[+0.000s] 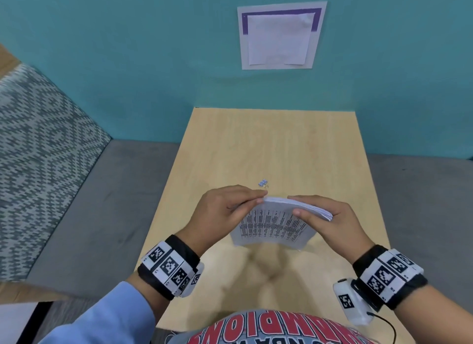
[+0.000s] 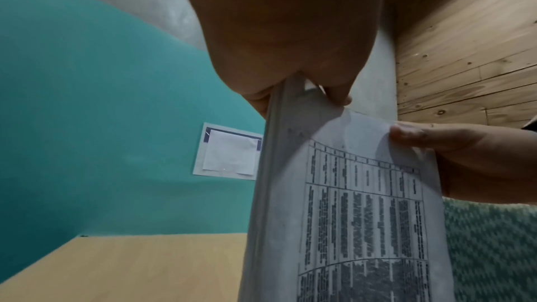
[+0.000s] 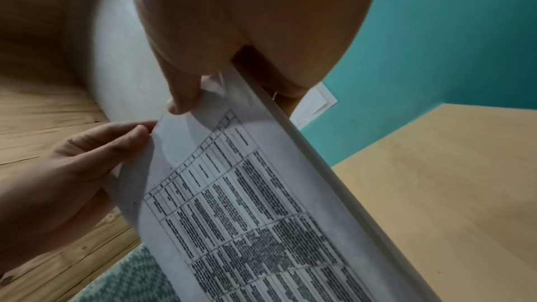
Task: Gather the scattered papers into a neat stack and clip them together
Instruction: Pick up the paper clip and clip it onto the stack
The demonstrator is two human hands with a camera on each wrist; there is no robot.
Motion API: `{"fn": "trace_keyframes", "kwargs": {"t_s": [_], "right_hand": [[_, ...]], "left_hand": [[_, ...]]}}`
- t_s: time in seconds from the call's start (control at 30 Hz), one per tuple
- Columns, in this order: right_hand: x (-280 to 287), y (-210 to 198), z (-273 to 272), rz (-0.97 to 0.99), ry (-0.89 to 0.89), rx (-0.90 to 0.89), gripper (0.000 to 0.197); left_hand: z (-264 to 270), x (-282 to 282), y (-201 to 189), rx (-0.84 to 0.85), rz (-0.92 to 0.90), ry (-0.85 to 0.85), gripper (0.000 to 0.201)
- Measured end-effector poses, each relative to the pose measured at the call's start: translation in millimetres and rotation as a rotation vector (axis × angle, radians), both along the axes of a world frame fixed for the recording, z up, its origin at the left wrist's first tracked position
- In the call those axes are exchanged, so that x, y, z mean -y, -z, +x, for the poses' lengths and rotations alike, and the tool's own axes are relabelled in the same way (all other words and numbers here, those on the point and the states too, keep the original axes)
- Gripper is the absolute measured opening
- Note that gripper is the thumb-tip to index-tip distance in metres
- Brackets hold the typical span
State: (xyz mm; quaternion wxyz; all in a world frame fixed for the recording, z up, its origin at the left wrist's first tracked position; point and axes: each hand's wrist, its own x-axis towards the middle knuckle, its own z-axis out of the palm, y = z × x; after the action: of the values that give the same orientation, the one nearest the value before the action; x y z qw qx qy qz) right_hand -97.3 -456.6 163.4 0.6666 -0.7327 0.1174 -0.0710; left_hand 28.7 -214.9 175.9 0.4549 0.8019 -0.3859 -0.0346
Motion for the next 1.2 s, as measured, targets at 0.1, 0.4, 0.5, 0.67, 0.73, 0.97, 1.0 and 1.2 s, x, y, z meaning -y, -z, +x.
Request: {"fn": "trace_keyframes", "kwargs": {"t_s": [0.1, 0.4, 0.5, 0.67, 0.73, 0.97, 1.0, 1.2], "right_hand": [[-1, 0, 1, -0.011, 0.007, 0.006, 0.016], [5, -2, 8, -0.046, 0.038, -0.014, 0.013], [5, -3, 10, -0.044, 0.026, -0.021, 0.012], [2, -5, 16, -0.036, 0.022, -0.032, 0.013], [1, -6, 19, -0.024, 0.029, -0.031, 0.012], [5, -8, 34, 0.011, 0.079, -0.042, 0.013], [5, -8, 36, 0.015, 0.081, -0.041, 0.013], [2, -11, 40, 0.023, 0.086, -0.047, 0.013]], "left_hand": [[1, 4, 1, 0.074, 0.039, -0.022, 0.02], [24, -15, -5, 0.279, 0.199, 0.063, 0.026], [33, -29, -2, 0.232, 0.21, 0.006, 0.029], [39, -44, 2, -0.024, 0.129, -0.133, 0.012], [39, -44, 6, -0.191, 0.076, -0.167, 0.012], [38, -45, 12, -0.445, -0.101, -0.272, 0.021], [37, -45, 11, -0.447, -0.117, -0.279, 0.022], [36, -42, 10, -0.33, -0.103, -0.319, 0.019]]}}
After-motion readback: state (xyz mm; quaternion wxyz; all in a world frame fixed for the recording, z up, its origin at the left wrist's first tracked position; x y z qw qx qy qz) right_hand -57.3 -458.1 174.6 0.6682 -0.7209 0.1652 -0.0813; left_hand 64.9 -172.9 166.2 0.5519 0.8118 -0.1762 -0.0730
